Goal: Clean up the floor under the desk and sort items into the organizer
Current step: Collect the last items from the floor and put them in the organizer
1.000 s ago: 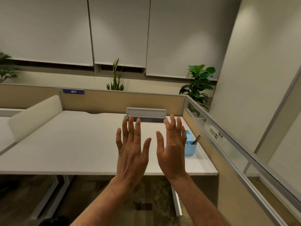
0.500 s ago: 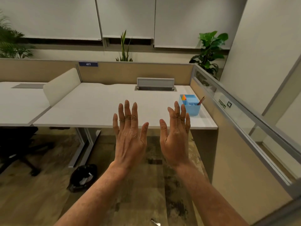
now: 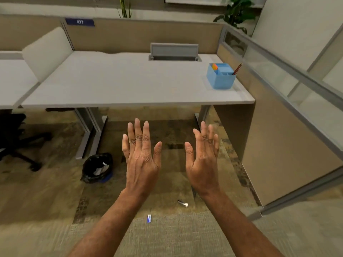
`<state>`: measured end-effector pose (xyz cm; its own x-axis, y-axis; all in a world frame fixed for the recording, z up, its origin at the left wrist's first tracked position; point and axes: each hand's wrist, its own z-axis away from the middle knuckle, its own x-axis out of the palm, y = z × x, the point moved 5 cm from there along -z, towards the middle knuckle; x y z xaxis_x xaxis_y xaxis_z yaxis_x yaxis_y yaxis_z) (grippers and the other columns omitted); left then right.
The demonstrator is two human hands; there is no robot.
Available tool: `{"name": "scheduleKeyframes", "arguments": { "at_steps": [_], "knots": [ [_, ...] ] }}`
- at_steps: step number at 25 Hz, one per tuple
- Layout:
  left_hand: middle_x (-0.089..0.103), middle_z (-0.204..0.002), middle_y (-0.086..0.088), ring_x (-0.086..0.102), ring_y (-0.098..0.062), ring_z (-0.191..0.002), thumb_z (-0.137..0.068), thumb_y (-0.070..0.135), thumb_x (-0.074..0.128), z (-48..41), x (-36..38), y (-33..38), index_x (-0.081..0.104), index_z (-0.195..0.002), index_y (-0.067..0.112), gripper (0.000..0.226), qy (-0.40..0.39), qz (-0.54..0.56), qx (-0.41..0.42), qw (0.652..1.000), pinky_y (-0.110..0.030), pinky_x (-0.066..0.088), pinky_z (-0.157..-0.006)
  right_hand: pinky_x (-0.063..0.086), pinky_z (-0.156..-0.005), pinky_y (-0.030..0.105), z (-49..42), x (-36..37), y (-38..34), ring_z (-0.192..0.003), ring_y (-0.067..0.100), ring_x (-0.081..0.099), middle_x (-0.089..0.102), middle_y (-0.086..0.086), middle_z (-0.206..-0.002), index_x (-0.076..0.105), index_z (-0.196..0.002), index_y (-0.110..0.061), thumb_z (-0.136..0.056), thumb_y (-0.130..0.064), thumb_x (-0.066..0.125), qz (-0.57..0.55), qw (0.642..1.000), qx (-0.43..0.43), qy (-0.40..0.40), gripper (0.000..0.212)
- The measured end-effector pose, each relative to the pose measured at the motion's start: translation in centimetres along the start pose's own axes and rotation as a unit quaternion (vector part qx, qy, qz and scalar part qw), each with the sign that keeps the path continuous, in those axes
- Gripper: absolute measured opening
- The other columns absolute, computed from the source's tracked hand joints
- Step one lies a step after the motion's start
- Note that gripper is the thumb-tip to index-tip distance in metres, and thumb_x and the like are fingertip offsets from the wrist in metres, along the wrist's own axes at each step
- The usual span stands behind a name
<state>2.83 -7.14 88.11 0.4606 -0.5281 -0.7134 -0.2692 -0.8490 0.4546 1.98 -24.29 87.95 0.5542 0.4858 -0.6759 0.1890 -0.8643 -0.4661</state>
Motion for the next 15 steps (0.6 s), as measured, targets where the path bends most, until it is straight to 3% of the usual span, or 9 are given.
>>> {"name": "scheduleKeyframes", "arguments": {
  "at_steps": [7, 15],
  "knots": [
    [0.004, -0.168, -0.006, -0.005, -0.021, -0.156, -0.104, 0.034, 0.041, 9.4, 6.6, -6.0, 0.016, -0.159, 0.013, 0.063, -0.057, -0.024, -0.07, 0.996, -0.052, 0.008, -0.124, 0.016, -0.123, 0.051, 8.9, 6.5, 5.5, -0.154, 0.021, 0.006, 0.021, 0.008, -0.163, 0.044, -0.144, -0.008, -0.103, -0.027, 0.046, 0.02, 0.995, 0.012, -0.092, 0.045],
    [0.001, -0.169, -0.001, -0.006, -0.018, -0.156, -0.103, 0.037, 0.033, 24.0, 23.0, -17.8, 0.014, -0.159, 0.017, 0.062, -0.138, -0.055, -0.109, 0.983, -0.049, 0.004, -0.124, 0.013, -0.123, 0.048, 22.3, 21.7, 18.3, -0.154, 0.019, 0.002, 0.014, 0.004, -0.165, 0.038, -0.148, -0.013, -0.105, -0.031, 0.039, 0.058, 0.981, 0.032, -0.18, 0.048]
  ]
}}
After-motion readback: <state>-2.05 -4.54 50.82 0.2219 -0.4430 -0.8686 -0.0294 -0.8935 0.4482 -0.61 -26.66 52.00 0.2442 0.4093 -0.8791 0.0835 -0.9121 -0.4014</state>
